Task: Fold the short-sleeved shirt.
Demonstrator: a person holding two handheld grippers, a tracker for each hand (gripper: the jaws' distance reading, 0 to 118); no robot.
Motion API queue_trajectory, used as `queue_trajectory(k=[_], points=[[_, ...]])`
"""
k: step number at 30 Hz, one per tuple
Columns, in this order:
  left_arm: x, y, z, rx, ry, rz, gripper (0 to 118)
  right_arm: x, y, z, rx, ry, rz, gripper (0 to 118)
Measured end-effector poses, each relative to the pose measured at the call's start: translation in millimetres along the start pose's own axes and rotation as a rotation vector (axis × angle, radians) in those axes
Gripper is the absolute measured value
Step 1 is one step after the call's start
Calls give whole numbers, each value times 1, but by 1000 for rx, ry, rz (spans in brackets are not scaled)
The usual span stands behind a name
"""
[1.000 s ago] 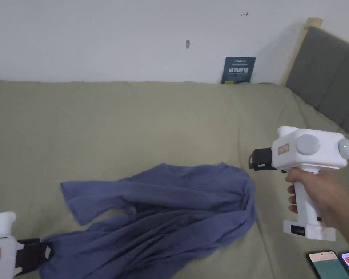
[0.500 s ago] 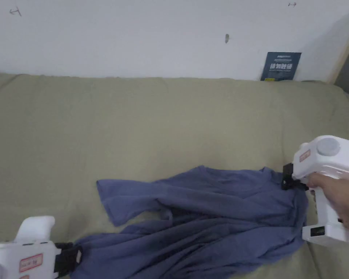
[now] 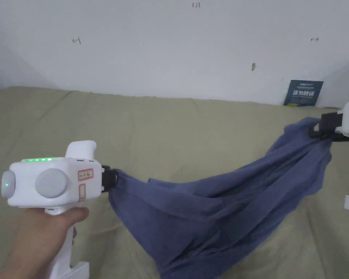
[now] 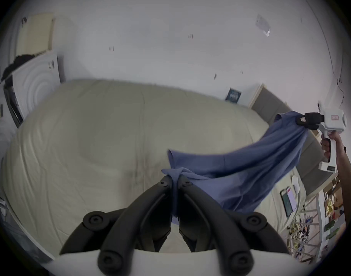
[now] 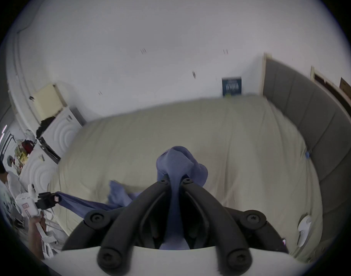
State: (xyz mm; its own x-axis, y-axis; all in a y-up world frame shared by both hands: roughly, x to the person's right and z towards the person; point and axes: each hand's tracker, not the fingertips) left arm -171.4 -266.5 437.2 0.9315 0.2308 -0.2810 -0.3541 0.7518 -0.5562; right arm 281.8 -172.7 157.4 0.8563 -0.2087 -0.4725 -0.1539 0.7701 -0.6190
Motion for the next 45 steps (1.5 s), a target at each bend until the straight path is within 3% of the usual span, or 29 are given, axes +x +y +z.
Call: queue_trajectory(k=[4,14,20,26,30,34,41,45], points=[[4,55,42,141,22,3,5,-27,34,55,130,37,76,6],[8,198,154,457,120,-3,5,-53,110,149,327,96,25,6],[-7,237,144,470,144,-23,5,-58,122,135,354,93,17,6],[-27,197,79,402,157,0,5,-44,80,64,320,72,0,6],[-42,134,20,366,173,43,5,-33,28,12,241,84,-36,7],[-55,88,-5,313,143,110,5,-24,-9,-1,241,91,-72,7],[-46,37,55,314,100,118,5,-16,-55,46,209,102,-68,7],[-41,-18,111,297,65,128,5,-18,-113,93,207,136,-99,7]])
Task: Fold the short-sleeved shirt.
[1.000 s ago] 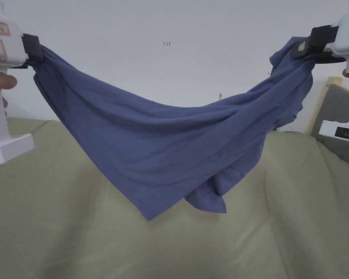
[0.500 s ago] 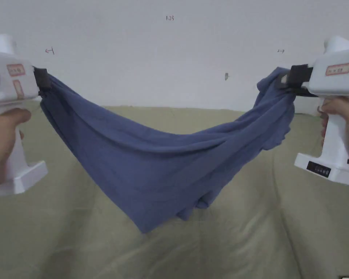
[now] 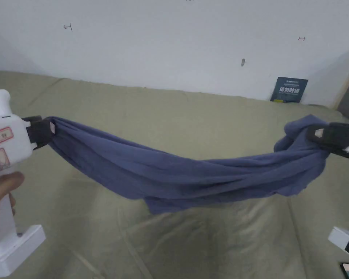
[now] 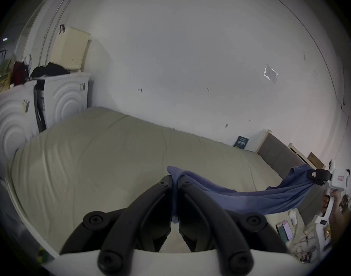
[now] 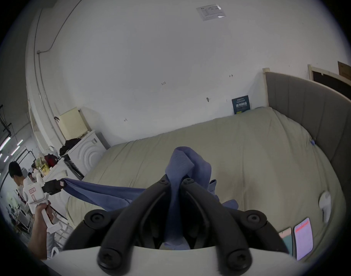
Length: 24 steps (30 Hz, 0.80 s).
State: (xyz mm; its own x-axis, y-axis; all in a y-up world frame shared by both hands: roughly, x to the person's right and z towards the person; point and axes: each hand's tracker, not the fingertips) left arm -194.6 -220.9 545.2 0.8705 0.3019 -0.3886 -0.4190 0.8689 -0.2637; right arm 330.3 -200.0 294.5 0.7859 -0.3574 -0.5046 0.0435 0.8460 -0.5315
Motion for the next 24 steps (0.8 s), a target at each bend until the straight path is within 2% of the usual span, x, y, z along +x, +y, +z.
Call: queue_trajectory(k=[3,6,8,10,12,14,15,16,17,18,19,21,24], points=[[-15,-43,38,-73,-9,48,5,1,-53,31,-38,-26,-7,7],[-33,-96,57,-168,50,27,5,8,-117,46,-127,-79,8,8],[-47,-132,57,-255,40,40,5,16,-162,45,-187,-139,34,8],[-58,-171,46,-361,84,-10,5,23,-210,39,-263,-199,72,8],[-63,-196,36,-420,121,-46,5,36,-245,31,-270,-254,106,8],[-70,-207,31,-421,124,-33,5,43,-263,30,-260,-257,85,9],[-72,-208,31,-412,135,-28,5,46,-268,32,-246,-267,69,13],[-75,-208,32,-408,126,-14,12,52,-269,34,-242,-261,54,39],[-77,-207,33,-410,117,0,39,57,-270,33,-263,-241,18,73],[-79,-204,35,-417,104,7,83,63,-270,32,-332,-224,-33,104],[-79,-202,40,-421,87,2,118,64,-270,37,-336,-222,-43,118],[-74,-193,64,-369,71,-53,118,57,-261,56,-250,-246,-26,118],[-69,-183,102,-324,51,-145,118,34,-246,92,-156,-202,-24,118]])
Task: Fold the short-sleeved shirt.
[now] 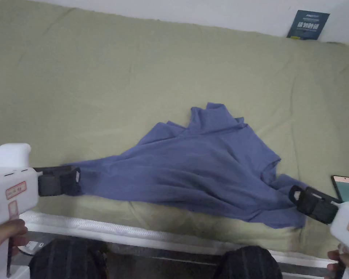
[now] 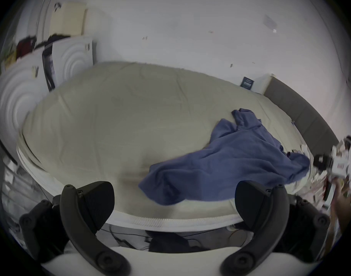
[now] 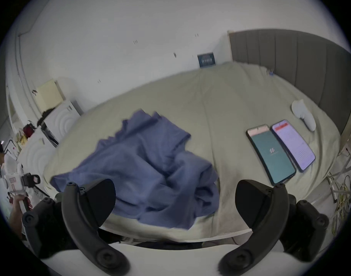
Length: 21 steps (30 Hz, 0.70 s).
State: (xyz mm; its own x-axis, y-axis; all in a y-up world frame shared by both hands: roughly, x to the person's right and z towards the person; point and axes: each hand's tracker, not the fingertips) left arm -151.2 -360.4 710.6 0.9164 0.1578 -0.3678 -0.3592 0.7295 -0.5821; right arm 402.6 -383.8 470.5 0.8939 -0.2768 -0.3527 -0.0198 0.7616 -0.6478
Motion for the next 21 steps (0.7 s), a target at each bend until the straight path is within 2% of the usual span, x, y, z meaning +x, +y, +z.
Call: queue_trajectory(k=[3,4,5,6,7,8,9,12,13,14,17,18,19,21], points=[[2,-8,35,-1,41,-81,118,-25,11,34,6,38,33,118],[1,-12,42,-12,68,-96,110,-36,11,42,25,50,64,116],[0,-14,46,-25,88,-93,89,-47,11,49,44,56,106,107],[-4,-17,48,-42,97,-82,48,-56,10,54,62,57,136,88],[-8,-20,48,-58,116,-72,0,-64,8,57,70,59,171,48],[-13,-22,43,-88,135,-69,0,-76,7,58,56,63,199,22],[-17,-25,42,-65,112,-70,0,-83,6,57,28,75,216,14],[-38,-26,25,-85,93,-12,0,-97,6,53,0,162,185,14],[-44,-23,17,-92,77,-14,4,-102,6,51,1,161,192,14],[-48,-19,7,-90,79,-15,26,-108,6,49,1,154,201,14],[-61,-10,-24,-83,67,-52,68,-117,8,41,-14,164,208,14],[-57,-2,-29,-112,52,-73,105,-120,8,38,-20,167,202,14],[-60,2,-37,-83,31,-93,111,-122,8,35,-26,167,200,14],[-64,8,-55,-122,37,-115,110,-126,9,31,-34,157,205,14]])
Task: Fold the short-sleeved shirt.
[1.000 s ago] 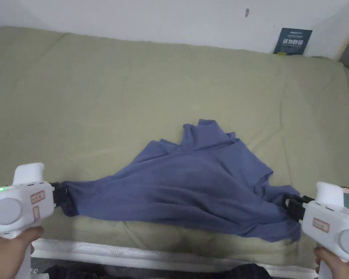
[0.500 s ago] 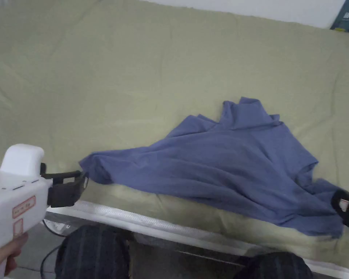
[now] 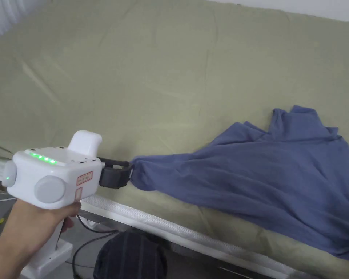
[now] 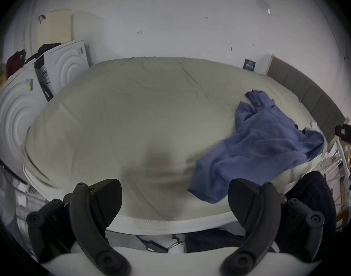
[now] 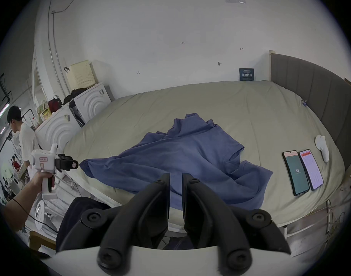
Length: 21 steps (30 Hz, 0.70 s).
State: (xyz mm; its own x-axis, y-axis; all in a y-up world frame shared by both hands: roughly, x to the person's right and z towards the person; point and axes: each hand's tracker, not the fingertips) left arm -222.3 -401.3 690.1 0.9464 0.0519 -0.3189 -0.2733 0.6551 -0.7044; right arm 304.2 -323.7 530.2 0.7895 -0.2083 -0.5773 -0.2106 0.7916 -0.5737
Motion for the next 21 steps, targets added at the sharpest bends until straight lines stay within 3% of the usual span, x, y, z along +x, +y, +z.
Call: queue_trajectory(k=[9,11,12,13,14,17,21], points=[[-3,14,-40,-45,-12,-81,107,-1,8,-15,-20,-38,-24,14],[-3,15,-48,-54,-33,-82,88,0,10,-19,-25,-44,-37,14],[-2,16,-52,-65,-52,-72,71,0,10,-20,-25,-45,-40,14],[-2,16,-54,-72,-66,-61,38,0,11,-21,-26,-45,-43,14],[-1,15,-58,-86,-82,-60,18,0,11,-23,-29,-44,-47,14],[0,9,-63,-103,-166,-19,8,0,13,-25,-32,-45,-50,14],[-2,6,-53,-88,-184,33,6,3,19,-30,-42,-42,-55,14]])
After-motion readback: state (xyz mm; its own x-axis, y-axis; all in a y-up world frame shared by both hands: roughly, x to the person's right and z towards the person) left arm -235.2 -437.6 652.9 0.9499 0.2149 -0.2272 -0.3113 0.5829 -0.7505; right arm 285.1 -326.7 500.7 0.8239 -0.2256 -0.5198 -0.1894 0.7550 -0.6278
